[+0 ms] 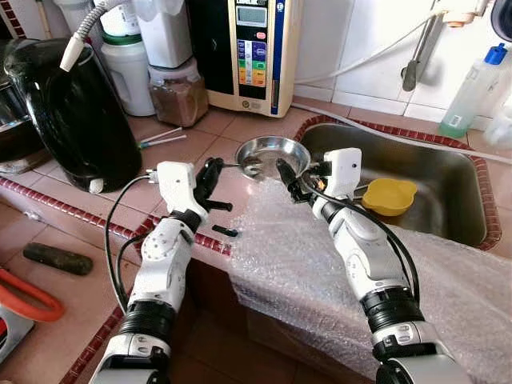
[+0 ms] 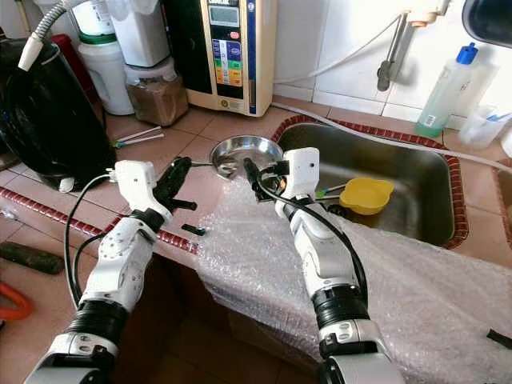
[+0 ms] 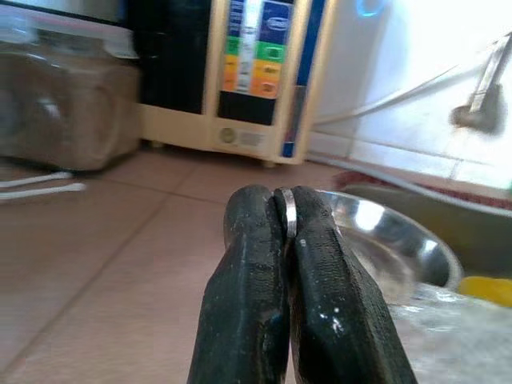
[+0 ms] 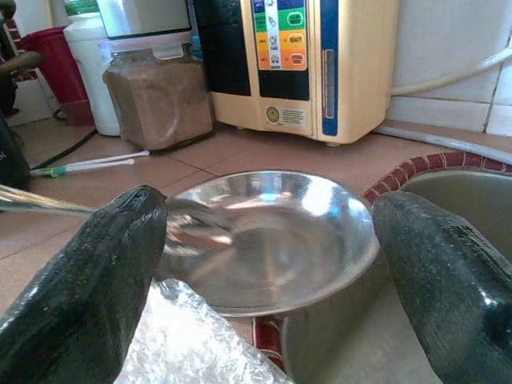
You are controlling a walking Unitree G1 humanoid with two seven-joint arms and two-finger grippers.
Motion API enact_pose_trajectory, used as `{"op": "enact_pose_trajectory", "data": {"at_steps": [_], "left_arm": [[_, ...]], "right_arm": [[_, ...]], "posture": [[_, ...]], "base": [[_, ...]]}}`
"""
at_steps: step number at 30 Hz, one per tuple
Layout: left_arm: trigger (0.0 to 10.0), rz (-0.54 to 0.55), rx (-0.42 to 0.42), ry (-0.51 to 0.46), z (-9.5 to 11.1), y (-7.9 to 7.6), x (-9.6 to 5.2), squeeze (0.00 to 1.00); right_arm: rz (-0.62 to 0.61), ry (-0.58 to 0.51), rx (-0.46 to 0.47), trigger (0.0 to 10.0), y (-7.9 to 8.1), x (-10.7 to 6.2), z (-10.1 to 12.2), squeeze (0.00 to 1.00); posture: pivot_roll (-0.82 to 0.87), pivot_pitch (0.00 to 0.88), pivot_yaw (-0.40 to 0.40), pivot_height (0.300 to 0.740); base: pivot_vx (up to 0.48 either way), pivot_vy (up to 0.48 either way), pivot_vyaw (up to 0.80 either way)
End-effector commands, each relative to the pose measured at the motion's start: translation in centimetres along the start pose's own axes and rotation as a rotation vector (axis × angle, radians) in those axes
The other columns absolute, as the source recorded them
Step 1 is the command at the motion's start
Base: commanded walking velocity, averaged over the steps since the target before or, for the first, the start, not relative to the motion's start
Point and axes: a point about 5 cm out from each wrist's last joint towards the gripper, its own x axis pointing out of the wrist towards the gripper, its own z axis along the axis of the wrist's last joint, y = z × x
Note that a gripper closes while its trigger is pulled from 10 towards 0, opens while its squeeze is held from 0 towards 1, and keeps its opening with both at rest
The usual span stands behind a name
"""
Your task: Kitchen organization
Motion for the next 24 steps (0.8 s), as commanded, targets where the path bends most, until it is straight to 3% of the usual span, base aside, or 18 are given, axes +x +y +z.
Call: {"op": "enact_pose_trajectory", "data": {"at_steps": [1, 7, 13, 20, 22, 24], "left_arm": [[0.0, 0.052, 0.032, 0.043, -0.5, 1.0, -0.3, 0.0], [0.0, 0.1, 0.065, 0.043, -0.2, 2.5, -1.5, 0.0], [0.0, 0.042, 0.018, 0.006, 0.6, 1.9, -2.3, 0.0], [0.0, -0.043, -0.049, -0.112, 3.4, 0.1, -0.5, 0.0], [0.0, -0.093, -0.058, -0.17, 5.6, -0.7, 0.9, 0.0], [0.0, -0.116, -0.046, -0.192, 6.6, -1.0, 1.4, 0.0]], "right_arm": [[0.003, 0.014, -0.012, 10.0, 0.0, 0.0, -0.2, 0.0], [0.003, 0.019, -0.02, 10.0, 0.0, 0.0, -0.2, 0.0], [0.007, 0.027, -0.033, 10.0, 0.0, 0.1, -0.4, 0.0], [0.021, 0.024, -0.05, 10.0, 0.2, 0.2, -0.2, 0.0], [-0.004, 0.009, -0.02, 10.0, -0.2, 0.4, 0.2, 0.0], [-0.007, 0.005, -0.018, 10.0, -0.4, 0.5, 0.4, 0.0]], "posture": [[0.04, 0.0, 0.03, 0.74], [0.05, 0.0, 0.027, 0.74], [0.06, 0.0, 0.024, 0.74], [0.06, 0.0, 0.021, 0.74], [0.05, 0.0, 0.022, 0.74], [0.05, 0.0, 0.023, 0.74]], "base": [[0.0, 0.0, 0.0], [0.0, 0.0, 0.0], [0.0, 0.0, 0.0], [0.0, 0.0, 0.0], [0.0, 0.0, 0.0], [0.0, 0.0, 0.0]]}}
